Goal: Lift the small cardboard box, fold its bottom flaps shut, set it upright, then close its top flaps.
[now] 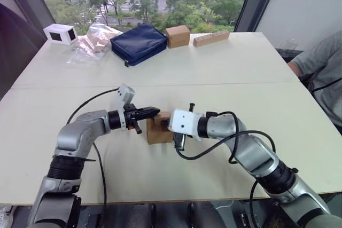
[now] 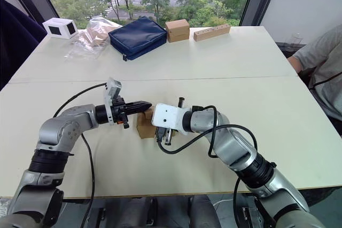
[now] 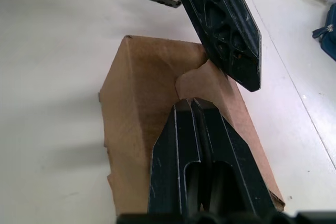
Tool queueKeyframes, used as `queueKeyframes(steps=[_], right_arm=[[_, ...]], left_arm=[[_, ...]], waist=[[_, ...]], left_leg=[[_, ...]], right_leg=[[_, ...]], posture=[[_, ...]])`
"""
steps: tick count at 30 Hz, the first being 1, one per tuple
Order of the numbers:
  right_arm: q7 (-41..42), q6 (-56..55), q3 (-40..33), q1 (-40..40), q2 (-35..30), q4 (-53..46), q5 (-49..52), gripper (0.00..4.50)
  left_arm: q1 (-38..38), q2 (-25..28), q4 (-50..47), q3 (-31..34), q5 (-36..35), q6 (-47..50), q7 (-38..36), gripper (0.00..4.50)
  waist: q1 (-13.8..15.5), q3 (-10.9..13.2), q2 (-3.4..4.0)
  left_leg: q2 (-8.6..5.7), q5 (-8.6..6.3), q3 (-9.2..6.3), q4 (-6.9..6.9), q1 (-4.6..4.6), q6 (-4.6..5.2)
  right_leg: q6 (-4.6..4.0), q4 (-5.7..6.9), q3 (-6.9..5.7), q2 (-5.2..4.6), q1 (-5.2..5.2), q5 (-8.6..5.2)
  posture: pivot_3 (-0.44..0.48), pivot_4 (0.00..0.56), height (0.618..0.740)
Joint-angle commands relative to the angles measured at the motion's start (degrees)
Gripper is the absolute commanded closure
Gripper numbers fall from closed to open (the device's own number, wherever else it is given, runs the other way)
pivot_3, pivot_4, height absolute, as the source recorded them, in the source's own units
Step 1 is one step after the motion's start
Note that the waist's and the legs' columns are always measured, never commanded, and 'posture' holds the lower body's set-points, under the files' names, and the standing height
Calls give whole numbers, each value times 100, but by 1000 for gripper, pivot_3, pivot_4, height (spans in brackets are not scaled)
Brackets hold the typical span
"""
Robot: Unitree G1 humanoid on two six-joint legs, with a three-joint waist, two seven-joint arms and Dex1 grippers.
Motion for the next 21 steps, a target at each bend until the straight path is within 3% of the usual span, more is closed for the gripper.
queueKeyframes(steps=[1, 8, 21], right_arm=[[4, -23, -40, -40, -17, 29, -141, 4500], [63, 16, -132, -33, 63, -9, -65, 4500], [464, 780, -953, 148, 91, -701, 1047, 4500]], left_arm=[[27, 13, -107, 40, -1, 20, 61, 4463], [49, 53, -199, -63, 54, -58, 18, 4463], [73, 487, -301, -751, 941, -935, -412, 4463]], waist=[[0, 0, 0], [2, 0, 0], [5, 0, 0]], left_leg=[[0, 0, 0, 0, 0, 0], [-1, 0, 0, 0, 0, -1], [-1, 0, 0, 0, 0, 0]], right_leg=[[0, 0, 0, -1, 0, 0], [0, 0, 0, 0, 1, 0], [0, -1, 0, -1, 1, 0]], posture=[[0, 150, 740], [0, 150, 740], [0, 150, 740]])
